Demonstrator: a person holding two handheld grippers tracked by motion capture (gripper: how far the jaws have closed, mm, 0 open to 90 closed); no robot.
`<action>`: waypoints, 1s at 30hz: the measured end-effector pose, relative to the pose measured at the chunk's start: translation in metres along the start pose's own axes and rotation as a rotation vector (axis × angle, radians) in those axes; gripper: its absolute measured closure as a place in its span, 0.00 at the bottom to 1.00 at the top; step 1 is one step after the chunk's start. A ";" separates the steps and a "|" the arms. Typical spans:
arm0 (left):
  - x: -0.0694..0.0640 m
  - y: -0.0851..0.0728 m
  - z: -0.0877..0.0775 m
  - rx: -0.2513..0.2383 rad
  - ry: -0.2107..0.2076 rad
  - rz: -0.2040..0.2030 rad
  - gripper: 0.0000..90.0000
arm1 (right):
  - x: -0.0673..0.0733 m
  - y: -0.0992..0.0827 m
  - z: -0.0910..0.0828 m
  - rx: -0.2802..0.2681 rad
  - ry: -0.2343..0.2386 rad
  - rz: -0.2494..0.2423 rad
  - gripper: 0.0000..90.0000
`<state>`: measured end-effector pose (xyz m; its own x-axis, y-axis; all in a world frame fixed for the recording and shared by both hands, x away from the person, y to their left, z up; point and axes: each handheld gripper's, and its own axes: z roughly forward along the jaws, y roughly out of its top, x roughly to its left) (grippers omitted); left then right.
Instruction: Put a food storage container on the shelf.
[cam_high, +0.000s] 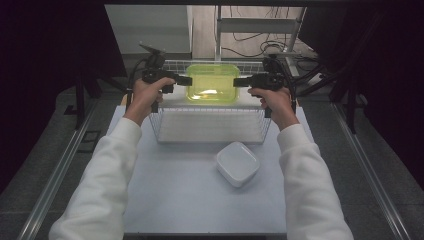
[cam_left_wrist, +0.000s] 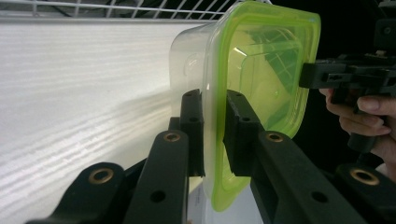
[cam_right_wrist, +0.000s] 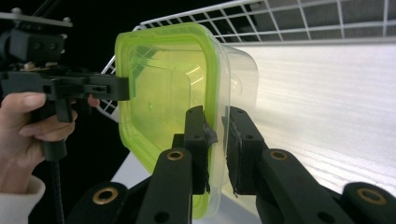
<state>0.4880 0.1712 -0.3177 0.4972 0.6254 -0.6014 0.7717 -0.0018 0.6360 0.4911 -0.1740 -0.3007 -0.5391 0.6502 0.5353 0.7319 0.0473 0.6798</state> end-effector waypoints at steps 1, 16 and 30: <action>0.000 0.002 0.001 0.001 0.007 -0.008 0.88 | -0.002 0.001 0.002 0.007 -0.006 0.022 0.88; 0.031 0.012 0.017 -0.021 -0.059 -0.193 0.83 | -0.023 0.009 0.028 -0.051 -0.045 0.217 0.82; 0.017 0.008 0.014 -0.084 0.031 -0.081 0.63 | -0.023 0.007 0.030 -0.134 -0.036 0.242 0.60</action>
<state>0.5088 0.1709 -0.3298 0.4210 0.6443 -0.6385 0.7722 0.1148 0.6249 0.5213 -0.1661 -0.3229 -0.3381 0.6571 0.6737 0.7748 -0.2120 0.5956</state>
